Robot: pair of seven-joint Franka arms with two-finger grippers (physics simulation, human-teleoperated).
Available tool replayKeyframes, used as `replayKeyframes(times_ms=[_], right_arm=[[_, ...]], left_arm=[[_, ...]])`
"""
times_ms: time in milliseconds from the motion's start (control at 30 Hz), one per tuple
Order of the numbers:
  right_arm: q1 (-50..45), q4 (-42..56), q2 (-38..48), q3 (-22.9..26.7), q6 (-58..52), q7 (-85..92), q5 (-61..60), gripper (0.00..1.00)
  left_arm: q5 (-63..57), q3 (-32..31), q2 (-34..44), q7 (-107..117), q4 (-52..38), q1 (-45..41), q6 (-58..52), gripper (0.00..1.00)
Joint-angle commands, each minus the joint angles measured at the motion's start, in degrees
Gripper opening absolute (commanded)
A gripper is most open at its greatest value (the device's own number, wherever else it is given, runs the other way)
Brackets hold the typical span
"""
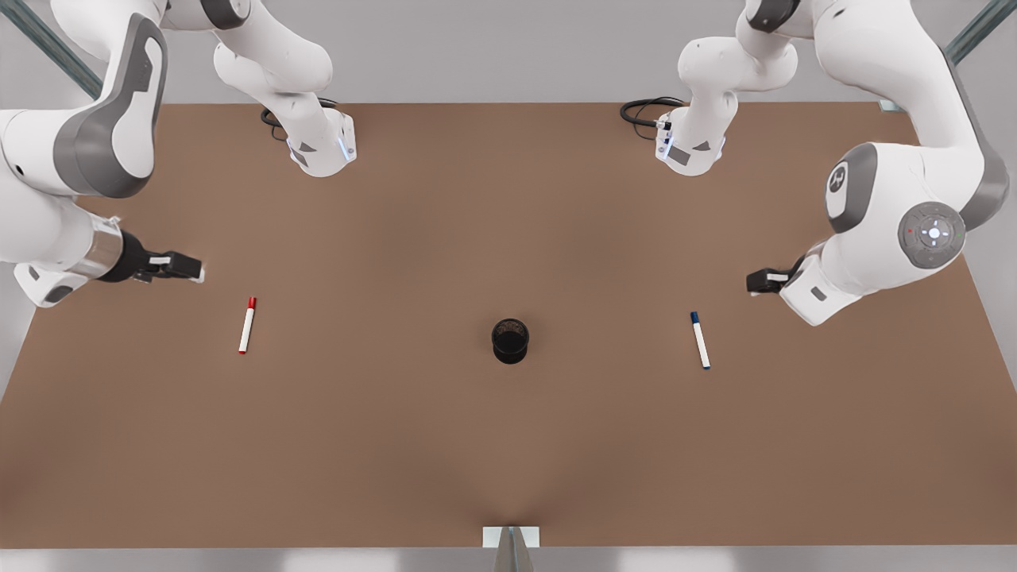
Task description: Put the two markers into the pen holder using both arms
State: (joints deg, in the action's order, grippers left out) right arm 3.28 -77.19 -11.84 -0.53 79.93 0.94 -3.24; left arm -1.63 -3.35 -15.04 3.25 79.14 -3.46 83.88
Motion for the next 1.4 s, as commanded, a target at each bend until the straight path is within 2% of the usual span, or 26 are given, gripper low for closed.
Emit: replayKeyframes(times_ms=[0, 67, 100, 200, 233, 400, 533, 567, 633, 667, 733, 800, 867, 933, 967, 1067, 1267, 1367], right_arm=[[0.0, 0.0, 0.0, -0.2, 4.4, 1.6, -0.1, 1.0], [-0.1, 0.0, 0.1, -0.2, 4.4, 1.6, -0.1, 1.0], [0.0, 0.0, 0.1, -0.3, 4.4, 1.6, -0.1, 1.0], [0.0, 0.0, 0.1, -0.2, 4.4, 1.6, -0.1, 1.0], [0.0, 0.0, 0.1, -0.3, 4.4, 1.6, -0.1, 1.0], [0.1, 0.0, -1.0, -0.2, 5.1, 1.7, 0.1, 1.0], [-0.9, -1.8, -8.3, -0.5, 20.4, 1.9, 4.3, 1.0], [-0.8, -4.5, -8.5, -1.1, 24.9, 1.9, 4.4, 1.0], [-0.1, -17.7, -8.6, -1.1, 41.1, 2.0, 4.3, 1.0], [0.8, -23.6, -8.2, -1.4, 45.9, 2.3, 4.2, 1.0], [1.5, -27.0, -8.6, -1.4, 46.2, 1.9, 4.2, 1.0], [4.0, -31.4, -11.2, -1.5, 51.4, 2.3, 4.2, 0.99], [4.7, -35.0, -11.5, -1.5, 55.4, 2.8, 4.2, 0.99], [4.9, -35.5, -12.8, -1.5, 55.7, 2.8, 4.2, 0.99], [5.5, -36.0, -13.8, -1.5, 58.5, 2.8, 4.2, 0.99], [6.2, -36.4, -14.7, -1.5, 60.1, 4.5, 4.2, 0.99], [7.9, -36.8, -17.6, -1.5, 63.4, 5.0, 4.2, 1.0], [8.5, -37.0, -19.0, -1.5, 65.0, 5.4, 4.2, 0.99]], left_arm=[[0.0, 0.0, -0.3, 1.9, -0.1, 0.0, 5.8, 1.0], [0.0, 0.3, -3.2, 2.6, 0.1, 0.6, 8.3, 1.0], [0.1, 0.5, -5.9, 9.4, 3.4, 1.1, 16.2, 1.0], [0.5, 0.9, -6.0, 15.1, 24.4, 3.7, 45.4, 1.0], [0.6, 0.9, -7.4, 15.7, 26.3, 4.4, 49.2, 1.0], [2.6, 0.7, -11.2, 19.8, 29.8, 4.3, 56.4, 1.0], [2.6, 0.6, -12.4, 19.4, 34.9, 3.8, 63.8, 1.0], [2.6, 0.6, -13.1, 19.4, 35.4, 3.7, 64.7, 1.0], [2.6, 0.6, -13.8, 19.4, 36.5, 2.8, 66.9, 1.0], [2.6, 0.6, -14.4, 19.4, 36.5, 2.8, 67.0, 1.0], [2.4, 0.6, -16.0, 19.3, 36.4, 2.6, 67.0, 1.0], [2.2, 0.6, -17.2, 19.3, 36.4, 2.5, 67.9, 0.96], [2.2, 0.6, -17.7, 19.2, 36.3, 2.4, 67.9, 0.72], [2.2, 0.6, -17.9, 19.1, 36.3, 2.1, 67.9, 0.63], [2.1, 0.6, -17.9, 19.0, 36.3, 2.1, 67.9, 0.56], [2.1, 0.7, -17.8, 18.1, 36.3, 2.1, 67.9, 0.47], [2.1, 0.7, -18.3, 13.1, 36.4, 1.7, 67.8, 0.45], [2.1, 0.7, -18.3, 13.1, 36.4, 1.7, 67.8, 0.38]])
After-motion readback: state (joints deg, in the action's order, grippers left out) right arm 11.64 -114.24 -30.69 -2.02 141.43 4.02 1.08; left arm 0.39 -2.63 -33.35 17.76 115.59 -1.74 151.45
